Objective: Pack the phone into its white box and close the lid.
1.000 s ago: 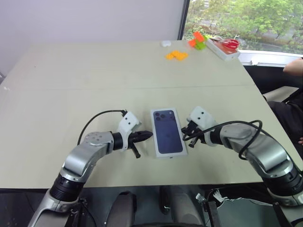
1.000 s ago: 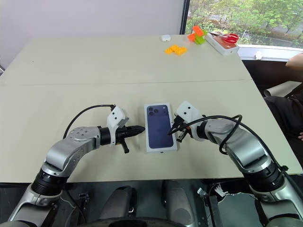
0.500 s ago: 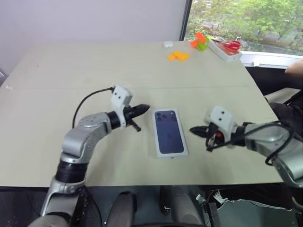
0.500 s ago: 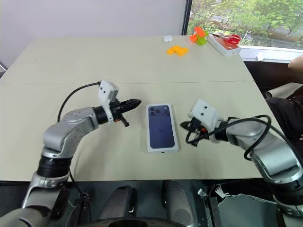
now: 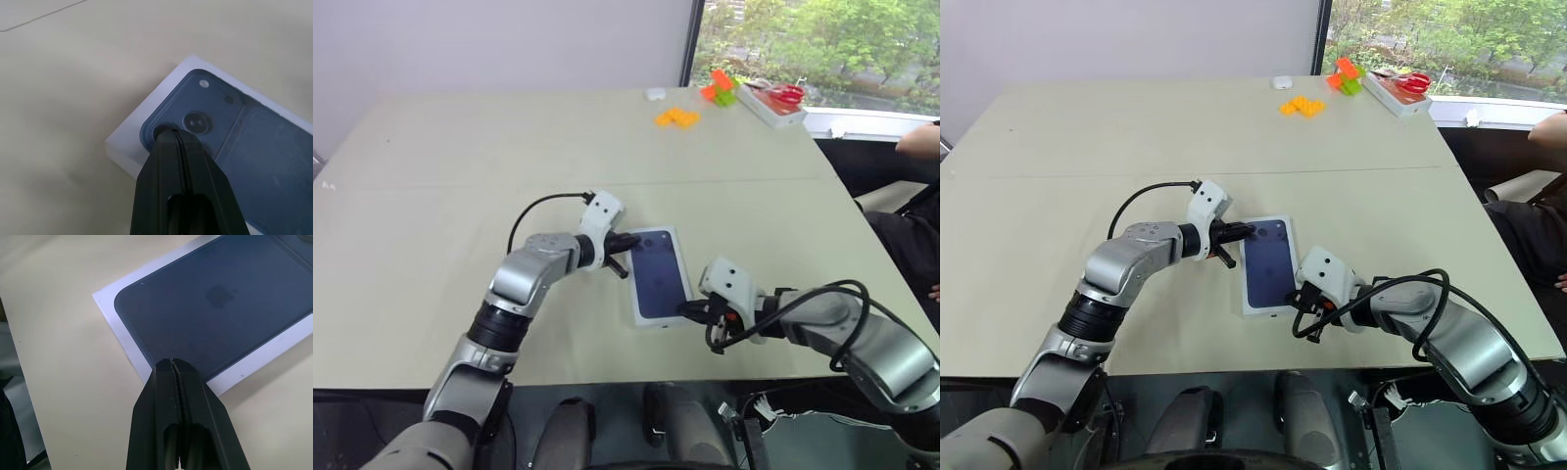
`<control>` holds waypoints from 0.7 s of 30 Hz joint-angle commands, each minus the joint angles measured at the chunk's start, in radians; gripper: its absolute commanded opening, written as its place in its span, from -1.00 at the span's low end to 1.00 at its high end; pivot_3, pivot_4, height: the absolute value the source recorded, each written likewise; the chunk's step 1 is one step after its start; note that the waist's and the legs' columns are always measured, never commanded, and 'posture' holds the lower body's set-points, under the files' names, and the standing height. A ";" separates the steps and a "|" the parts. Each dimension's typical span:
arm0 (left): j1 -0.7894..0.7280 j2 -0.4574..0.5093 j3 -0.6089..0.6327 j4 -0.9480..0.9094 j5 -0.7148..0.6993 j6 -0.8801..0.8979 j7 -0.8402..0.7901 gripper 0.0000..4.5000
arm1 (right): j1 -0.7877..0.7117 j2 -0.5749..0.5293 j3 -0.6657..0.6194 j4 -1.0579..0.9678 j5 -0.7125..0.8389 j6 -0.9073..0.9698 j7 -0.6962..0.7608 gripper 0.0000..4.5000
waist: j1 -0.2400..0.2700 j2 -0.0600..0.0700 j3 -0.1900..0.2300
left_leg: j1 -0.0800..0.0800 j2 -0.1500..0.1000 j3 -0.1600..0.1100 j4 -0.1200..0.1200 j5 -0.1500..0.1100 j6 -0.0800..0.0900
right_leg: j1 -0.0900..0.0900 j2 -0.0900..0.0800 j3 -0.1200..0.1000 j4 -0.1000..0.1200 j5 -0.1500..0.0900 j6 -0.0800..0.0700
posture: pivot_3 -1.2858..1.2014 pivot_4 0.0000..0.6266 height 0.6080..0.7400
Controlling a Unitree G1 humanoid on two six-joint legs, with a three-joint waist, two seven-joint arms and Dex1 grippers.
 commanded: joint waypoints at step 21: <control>0.568 0.304 0.697 -0.183 -0.180 -0.347 -0.107 -1.00 | 0.003 0.070 -0.412 0.397 -0.047 -0.330 -0.029 -0.98 | 0.006 0.000 0.000 | -0.002 0.001 0.003 0.000 0.001 -0.001 | -0.007 -0.004 0.001 -0.001 0.001 -0.001 | 0.03 -0.52 0.80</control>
